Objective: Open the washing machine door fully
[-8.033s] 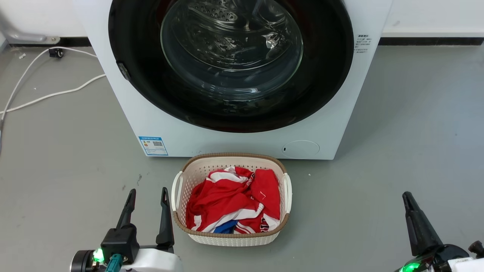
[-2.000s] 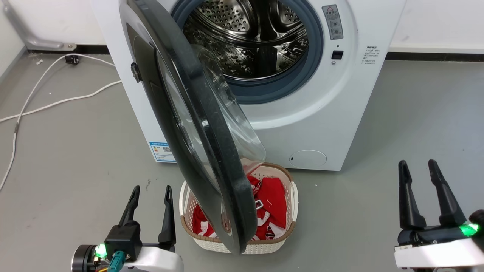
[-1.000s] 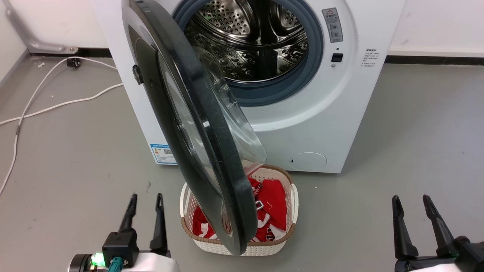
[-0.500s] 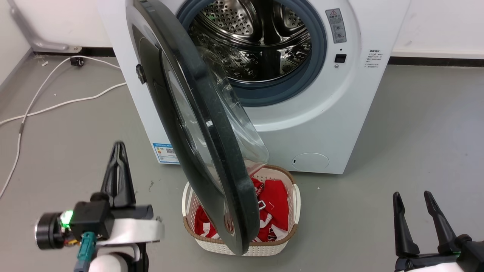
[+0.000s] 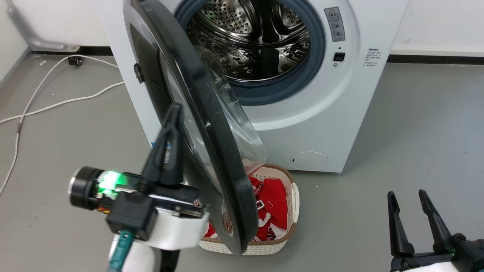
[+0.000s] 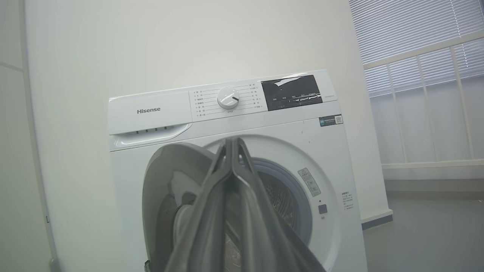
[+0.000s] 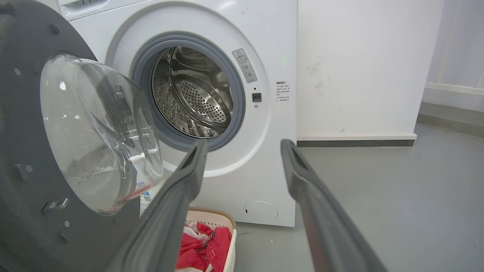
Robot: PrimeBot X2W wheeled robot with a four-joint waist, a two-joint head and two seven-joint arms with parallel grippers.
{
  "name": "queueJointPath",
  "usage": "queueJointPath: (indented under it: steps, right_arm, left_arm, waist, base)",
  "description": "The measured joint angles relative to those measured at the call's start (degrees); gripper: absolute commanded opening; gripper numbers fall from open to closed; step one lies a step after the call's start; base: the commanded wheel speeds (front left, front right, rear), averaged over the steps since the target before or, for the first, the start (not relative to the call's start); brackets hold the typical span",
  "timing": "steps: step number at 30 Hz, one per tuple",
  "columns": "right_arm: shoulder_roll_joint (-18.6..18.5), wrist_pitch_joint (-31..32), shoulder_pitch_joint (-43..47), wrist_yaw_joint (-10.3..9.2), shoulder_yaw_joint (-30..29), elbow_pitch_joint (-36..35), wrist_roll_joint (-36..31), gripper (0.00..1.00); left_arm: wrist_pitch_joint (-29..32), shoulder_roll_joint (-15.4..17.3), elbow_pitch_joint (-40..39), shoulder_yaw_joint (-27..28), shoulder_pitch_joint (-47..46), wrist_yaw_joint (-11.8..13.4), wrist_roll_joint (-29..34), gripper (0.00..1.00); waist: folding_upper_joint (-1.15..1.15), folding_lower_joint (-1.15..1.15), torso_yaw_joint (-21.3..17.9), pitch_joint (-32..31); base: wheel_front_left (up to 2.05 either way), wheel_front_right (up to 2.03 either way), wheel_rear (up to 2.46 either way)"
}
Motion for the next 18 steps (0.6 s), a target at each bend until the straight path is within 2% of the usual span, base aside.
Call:
queueJointPath:
  steps: [18]
  right_arm:
    - [0.01, 0.0, -0.18, 0.01, 1.51, 0.33, -0.68, 1.0]
  left_arm:
    - [0.0, -0.9, -1.74, -20.04, -0.31, -2.72, -0.37, 0.0]
  waist:
    - [0.0, 0.0, -0.37, 0.25]
  base:
    - [0.0, 0.0, 0.0]
